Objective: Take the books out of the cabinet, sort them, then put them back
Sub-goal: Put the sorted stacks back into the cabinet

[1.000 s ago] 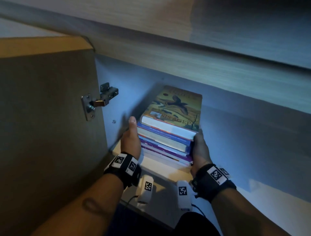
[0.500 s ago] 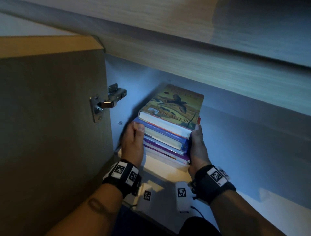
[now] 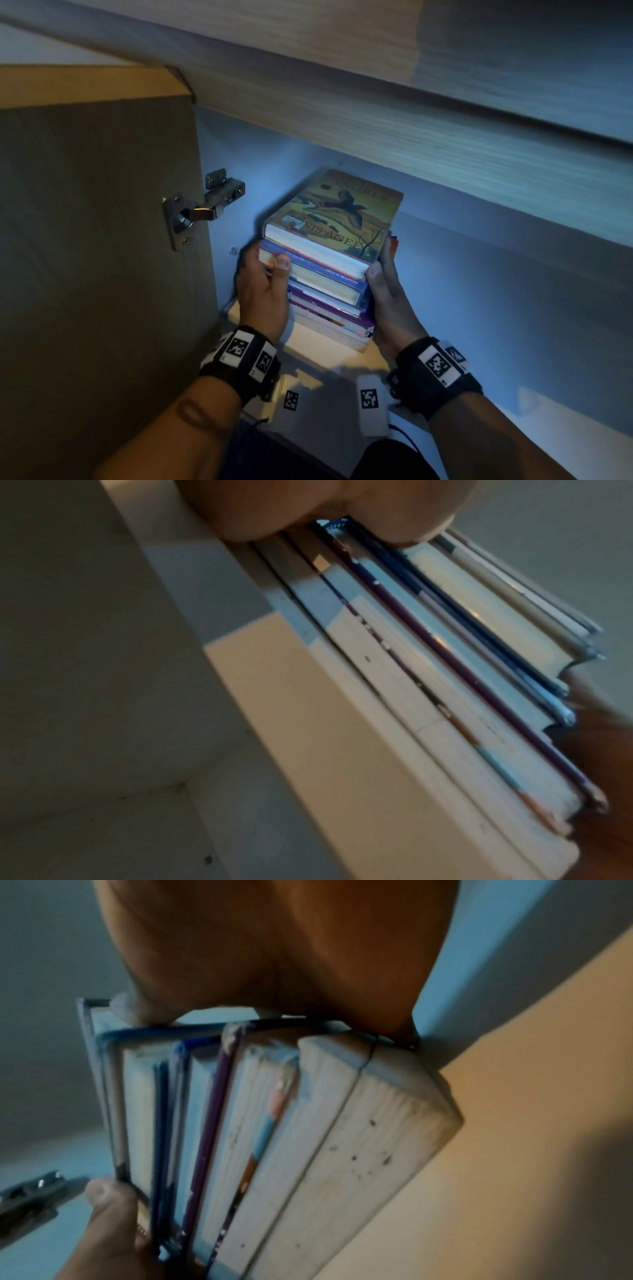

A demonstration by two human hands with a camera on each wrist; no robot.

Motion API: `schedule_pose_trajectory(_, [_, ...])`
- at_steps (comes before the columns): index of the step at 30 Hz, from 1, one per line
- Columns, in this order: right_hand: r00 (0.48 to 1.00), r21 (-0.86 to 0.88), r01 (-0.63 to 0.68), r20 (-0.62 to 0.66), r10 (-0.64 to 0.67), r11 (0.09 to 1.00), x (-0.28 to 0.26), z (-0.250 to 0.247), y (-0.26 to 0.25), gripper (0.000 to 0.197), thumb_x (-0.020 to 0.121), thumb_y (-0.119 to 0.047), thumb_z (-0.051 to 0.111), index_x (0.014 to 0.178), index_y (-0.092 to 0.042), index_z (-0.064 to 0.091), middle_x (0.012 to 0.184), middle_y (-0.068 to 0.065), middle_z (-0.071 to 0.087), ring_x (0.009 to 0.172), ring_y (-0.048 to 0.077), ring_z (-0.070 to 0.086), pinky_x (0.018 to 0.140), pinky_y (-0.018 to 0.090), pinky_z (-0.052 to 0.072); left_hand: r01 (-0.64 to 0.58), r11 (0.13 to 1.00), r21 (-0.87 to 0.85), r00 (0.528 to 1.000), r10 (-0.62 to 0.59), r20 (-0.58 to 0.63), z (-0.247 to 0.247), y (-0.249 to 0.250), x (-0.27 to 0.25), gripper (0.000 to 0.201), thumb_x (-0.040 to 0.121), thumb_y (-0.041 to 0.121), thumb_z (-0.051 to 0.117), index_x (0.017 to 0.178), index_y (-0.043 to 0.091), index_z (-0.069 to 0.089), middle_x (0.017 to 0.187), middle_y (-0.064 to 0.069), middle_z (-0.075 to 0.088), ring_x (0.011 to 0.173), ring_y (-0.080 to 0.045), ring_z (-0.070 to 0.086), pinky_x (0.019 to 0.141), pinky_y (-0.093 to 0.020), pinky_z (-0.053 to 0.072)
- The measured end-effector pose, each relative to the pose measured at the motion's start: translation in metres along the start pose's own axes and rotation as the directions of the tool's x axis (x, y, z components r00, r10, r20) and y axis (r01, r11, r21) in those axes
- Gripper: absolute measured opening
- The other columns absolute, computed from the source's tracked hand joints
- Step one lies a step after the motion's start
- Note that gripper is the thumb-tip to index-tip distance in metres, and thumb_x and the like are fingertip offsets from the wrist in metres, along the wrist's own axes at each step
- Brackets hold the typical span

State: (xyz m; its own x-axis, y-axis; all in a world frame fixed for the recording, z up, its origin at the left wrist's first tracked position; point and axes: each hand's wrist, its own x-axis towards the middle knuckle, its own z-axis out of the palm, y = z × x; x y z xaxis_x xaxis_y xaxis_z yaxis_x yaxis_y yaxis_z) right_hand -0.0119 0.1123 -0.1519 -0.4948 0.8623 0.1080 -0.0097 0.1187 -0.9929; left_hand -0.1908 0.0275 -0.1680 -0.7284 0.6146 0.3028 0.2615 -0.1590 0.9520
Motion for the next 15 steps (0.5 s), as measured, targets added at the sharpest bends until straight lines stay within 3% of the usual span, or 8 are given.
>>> schedule_pose_trajectory(3, [0.998, 0.003, -0.015, 0.062, 0.015, 1.000, 0.001, -0.006, 0.001, 0.076, 0.088, -0.072, 0.061, 0.147, -0.072, 0.013, 0.168, -0.026, 0.012, 0.159, 0.013, 0.010, 0.124, 0.066, 0.014, -0.003, 0.996, 0.087, 0.999, -0.002, 0.052, -0.002, 0.001, 0.001, 0.082, 0.083, 0.082, 0.034, 0.135, 0.020, 0.044, 0.128, -0.008, 0.056, 0.117, -0.026, 0.055, 0.099, -0.052, 0.047])
schedule_pose_trajectory(6, [0.996, 0.210, 0.010, 0.087, -0.029, 0.978, -0.004, -0.008, -0.008, 0.088, 0.087, -0.058, 0.073, 0.155, -0.057, 0.017, 0.168, -0.019, 0.023, 0.152, 0.020, 0.034, 0.118, 0.066, 0.031, -0.001, 0.997, 0.072, 0.991, -0.009, 0.133, -0.012, 0.003, 0.002, 0.079, 0.080, 0.082, 0.042, 0.141, 0.033, 0.037, 0.139, -0.001, 0.053, 0.125, -0.020, 0.052, 0.106, -0.051, 0.044])
schedule_pose_trajectory(8, [0.999, 0.283, 0.043, -0.015, -0.040, 0.958, -0.007, -0.008, -0.016, 0.100, 0.077, -0.062, 0.080, 0.156, -0.054, 0.021, 0.167, -0.018, 0.024, 0.149, 0.019, 0.040, 0.115, 0.063, 0.039, 0.036, 0.996, 0.076, 0.985, -0.048, 0.164, -0.017, 0.010, 0.004, 0.082, 0.079, 0.074, 0.052, 0.150, 0.044, 0.024, 0.152, 0.004, 0.043, 0.135, -0.017, 0.046, 0.112, -0.049, 0.041])
schedule_pose_trajectory(10, [0.985, 0.155, 0.133, -0.129, -0.114, 0.979, -0.009, -0.006, -0.023, 0.097, 0.076, -0.066, 0.077, 0.155, -0.055, 0.023, 0.170, -0.014, 0.015, 0.154, 0.014, 0.028, 0.117, 0.042, 0.043, 0.063, 0.998, 0.020, 0.984, -0.066, 0.168, -0.020, 0.020, 0.009, 0.083, 0.086, 0.061, 0.058, 0.154, 0.048, 0.012, 0.160, 0.005, 0.032, 0.138, -0.016, 0.043, 0.109, -0.039, 0.041])
schedule_pose_trajectory(11, [0.982, 0.101, 0.170, -0.105, -0.160, 0.980, -0.011, -0.004, -0.028, 0.093, 0.081, -0.061, 0.074, 0.157, -0.051, 0.021, 0.171, -0.011, 0.013, 0.155, 0.012, 0.025, 0.115, 0.032, 0.044, 0.063, 0.998, -0.028, 0.982, -0.057, 0.178, -0.019, 0.024, 0.012, 0.080, 0.091, 0.053, 0.059, 0.156, 0.046, 0.012, 0.160, 0.005, 0.031, 0.135, -0.012, 0.045, 0.103, -0.028, 0.043])
schedule_pose_trajectory(13, [0.980, -0.051, 0.196, 0.039, -0.195, 0.979, -0.016, 0.000, -0.033, 0.093, 0.084, -0.058, 0.073, 0.158, -0.050, 0.018, 0.171, -0.015, 0.013, 0.156, 0.009, 0.021, 0.121, 0.039, 0.037, 0.051, 0.990, -0.128, 0.973, -0.021, 0.229, -0.019, 0.027, 0.018, 0.073, 0.096, 0.035, 0.061, 0.156, 0.038, 0.020, 0.155, 0.008, 0.037, 0.126, -0.008, 0.053, 0.089, -0.012, 0.049])
schedule_pose_trajectory(14, [0.978, -0.116, 0.202, 0.084, -0.192, 0.973, -0.020, 0.001, -0.037, 0.093, 0.084, -0.058, 0.075, 0.158, -0.051, 0.019, 0.170, -0.018, 0.016, 0.156, 0.006, 0.021, 0.124, 0.045, 0.031, 0.049, 0.983, -0.179, 0.967, -0.002, 0.253, -0.019, 0.026, 0.020, 0.066, 0.096, 0.028, 0.062, 0.154, 0.034, 0.030, 0.150, 0.006, 0.047, 0.123, -0.011, 0.058, 0.089, -0.017, 0.054])
schedule_pose_trajectory(15, [0.977, -0.133, 0.207, 0.085, -0.197, 0.969, -0.023, 0.002, -0.039, 0.091, 0.086, -0.050, 0.076, 0.158, -0.047, 0.022, 0.167, -0.019, 0.023, 0.153, 0.002, 0.026, 0.125, 0.044, 0.031, 0.049, 0.976, -0.212, 0.966, 0.008, 0.259, -0.019, 0.025, 0.019, 0.057, 0.096, 0.022, 0.063, 0.147, 0.031, 0.041, 0.141, 0.003, 0.058, 0.120, -0.015, 0.062, 0.094, -0.030, 0.057])
